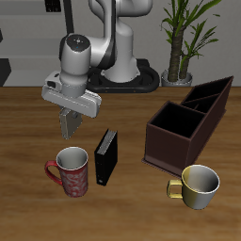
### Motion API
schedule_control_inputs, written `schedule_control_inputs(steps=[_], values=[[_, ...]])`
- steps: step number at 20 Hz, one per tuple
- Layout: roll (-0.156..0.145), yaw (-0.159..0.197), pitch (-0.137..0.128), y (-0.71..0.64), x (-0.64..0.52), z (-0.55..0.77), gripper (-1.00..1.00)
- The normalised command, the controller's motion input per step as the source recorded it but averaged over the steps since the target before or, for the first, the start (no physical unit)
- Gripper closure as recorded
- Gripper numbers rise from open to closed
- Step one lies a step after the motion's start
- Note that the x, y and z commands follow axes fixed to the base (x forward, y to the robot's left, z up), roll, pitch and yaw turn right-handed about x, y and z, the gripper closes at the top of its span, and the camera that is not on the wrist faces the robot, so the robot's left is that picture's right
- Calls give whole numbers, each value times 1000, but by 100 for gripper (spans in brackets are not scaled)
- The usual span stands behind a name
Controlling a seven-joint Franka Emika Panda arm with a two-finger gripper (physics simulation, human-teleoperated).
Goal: Place the yellow book into the left desk caddy's right compartment
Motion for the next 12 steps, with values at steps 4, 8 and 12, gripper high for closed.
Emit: schedule_control_inputs(steps=[4, 8, 12], values=[[12, 11, -75, 109, -16, 549, 100], [17, 27, -76, 209, 3, 606, 100], [23, 50, -92, 354, -22, 904, 100]])
